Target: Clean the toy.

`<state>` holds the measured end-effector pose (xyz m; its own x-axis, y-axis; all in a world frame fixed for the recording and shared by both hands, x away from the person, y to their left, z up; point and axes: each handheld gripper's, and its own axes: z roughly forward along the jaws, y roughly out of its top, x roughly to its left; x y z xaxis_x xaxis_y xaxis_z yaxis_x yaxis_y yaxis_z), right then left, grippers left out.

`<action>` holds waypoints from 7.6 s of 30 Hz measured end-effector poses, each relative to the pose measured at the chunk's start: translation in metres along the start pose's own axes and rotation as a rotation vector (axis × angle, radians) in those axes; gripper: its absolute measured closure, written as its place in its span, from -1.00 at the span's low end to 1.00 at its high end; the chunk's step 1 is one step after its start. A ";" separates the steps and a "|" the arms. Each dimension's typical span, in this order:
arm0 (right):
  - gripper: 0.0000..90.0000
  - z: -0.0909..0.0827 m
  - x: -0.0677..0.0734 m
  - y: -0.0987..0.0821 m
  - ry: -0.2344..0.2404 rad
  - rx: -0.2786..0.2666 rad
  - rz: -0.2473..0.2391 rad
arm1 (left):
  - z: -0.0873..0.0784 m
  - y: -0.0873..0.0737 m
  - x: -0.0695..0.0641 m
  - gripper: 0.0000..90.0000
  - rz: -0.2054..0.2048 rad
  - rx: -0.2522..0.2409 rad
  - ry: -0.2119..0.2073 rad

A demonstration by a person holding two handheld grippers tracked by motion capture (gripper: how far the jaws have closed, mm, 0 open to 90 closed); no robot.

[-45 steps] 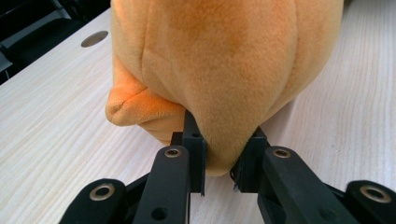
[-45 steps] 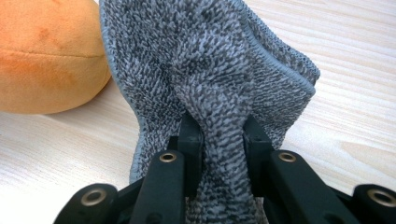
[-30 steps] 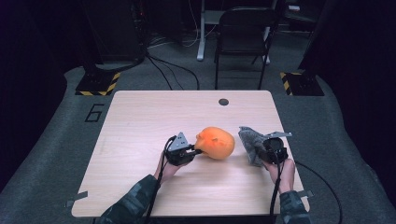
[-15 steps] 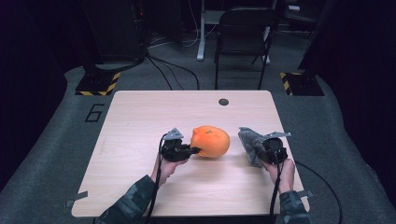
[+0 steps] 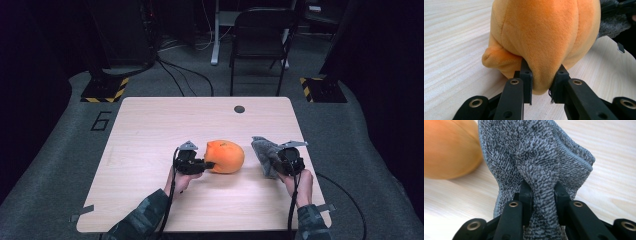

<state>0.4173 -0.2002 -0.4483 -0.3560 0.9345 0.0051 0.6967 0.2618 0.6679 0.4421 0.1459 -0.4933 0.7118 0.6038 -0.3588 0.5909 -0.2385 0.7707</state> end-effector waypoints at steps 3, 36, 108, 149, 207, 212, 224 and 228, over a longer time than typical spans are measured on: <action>0.65 -0.010 0.016 0.009 0.032 -0.035 -0.029 | 0.001 0.000 -0.001 0.64 0.012 0.000 0.010; 0.68 0.010 0.107 0.053 0.204 -0.104 -0.193 | 0.010 -0.001 -0.013 0.21 0.279 -0.017 0.094; 0.68 -0.019 0.102 0.047 0.185 -0.154 -0.229 | 0.014 -0.006 -0.014 0.55 0.341 -0.039 0.117; 0.65 0.061 0.034 0.010 0.068 0.172 -0.083 | 0.014 -0.006 -0.012 0.55 0.357 -0.031 0.095; 0.64 0.048 0.043 0.013 0.080 0.138 -0.132 | 0.016 -0.006 -0.011 0.55 0.336 -0.044 0.084; 0.63 0.057 0.037 0.008 0.056 0.173 -0.112 | 0.016 -0.006 -0.011 0.54 0.331 -0.054 0.087; 0.70 0.006 0.046 0.032 0.111 0.020 -0.137 | 0.015 -0.005 -0.009 0.54 0.324 -0.049 0.085; 0.70 -0.010 0.066 0.040 0.160 -0.027 -0.196 | 0.016 -0.005 -0.009 0.54 0.320 -0.057 0.088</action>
<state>0.4158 -0.1304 -0.4137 -0.5784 0.8157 -0.0102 0.5882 0.4258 0.6876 0.4383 0.1295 -0.5026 0.8207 0.5693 -0.0491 0.3190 -0.3851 0.8660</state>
